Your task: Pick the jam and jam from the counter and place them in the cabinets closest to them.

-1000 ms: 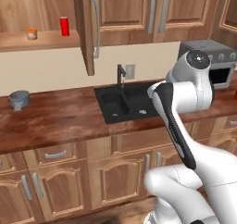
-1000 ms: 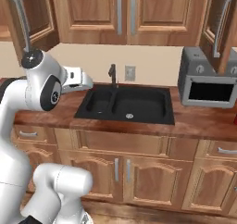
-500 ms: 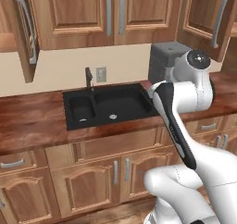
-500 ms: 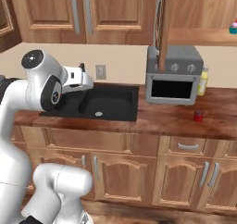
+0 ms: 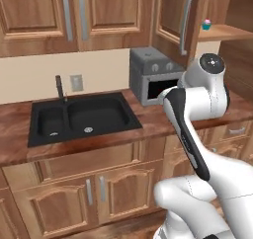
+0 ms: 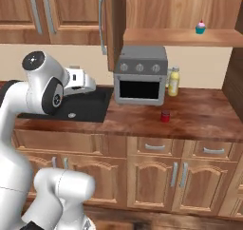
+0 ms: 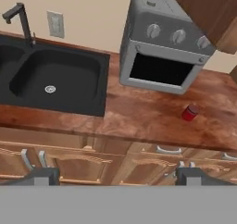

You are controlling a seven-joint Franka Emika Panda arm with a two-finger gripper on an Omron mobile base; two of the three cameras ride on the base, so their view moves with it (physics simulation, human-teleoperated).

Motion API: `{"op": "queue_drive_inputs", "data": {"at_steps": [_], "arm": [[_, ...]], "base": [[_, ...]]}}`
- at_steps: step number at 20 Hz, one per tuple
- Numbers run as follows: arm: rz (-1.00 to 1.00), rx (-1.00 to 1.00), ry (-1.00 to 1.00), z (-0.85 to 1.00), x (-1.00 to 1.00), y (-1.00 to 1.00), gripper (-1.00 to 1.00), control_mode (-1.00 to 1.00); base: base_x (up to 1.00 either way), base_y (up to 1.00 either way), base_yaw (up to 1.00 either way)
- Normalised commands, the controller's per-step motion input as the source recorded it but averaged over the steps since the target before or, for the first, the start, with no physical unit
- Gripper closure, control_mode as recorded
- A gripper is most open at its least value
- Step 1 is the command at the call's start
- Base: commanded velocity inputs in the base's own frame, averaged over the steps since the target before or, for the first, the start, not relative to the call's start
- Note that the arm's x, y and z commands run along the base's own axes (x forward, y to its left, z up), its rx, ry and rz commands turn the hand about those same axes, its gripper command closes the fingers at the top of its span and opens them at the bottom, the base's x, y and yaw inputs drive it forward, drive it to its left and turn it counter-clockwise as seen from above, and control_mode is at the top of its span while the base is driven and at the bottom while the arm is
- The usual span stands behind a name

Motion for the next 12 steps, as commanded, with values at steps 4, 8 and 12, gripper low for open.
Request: {"op": "queue_drive_inputs", "data": {"at_steps": [4,8,12], "arm": [[0.00,0.00,0.00,0.00,0.00,0.00,-1.00,1.00],[0.00,0.00,0.00,0.00,0.00,0.00,-1.00,1.00],[0.00,0.00,0.00,0.00,0.00,0.00,-1.00,1.00]], "base": [[0.00,-0.69,-0.04],[0.00,-0.70,-0.04],[0.00,-0.71,-0.04]]}}
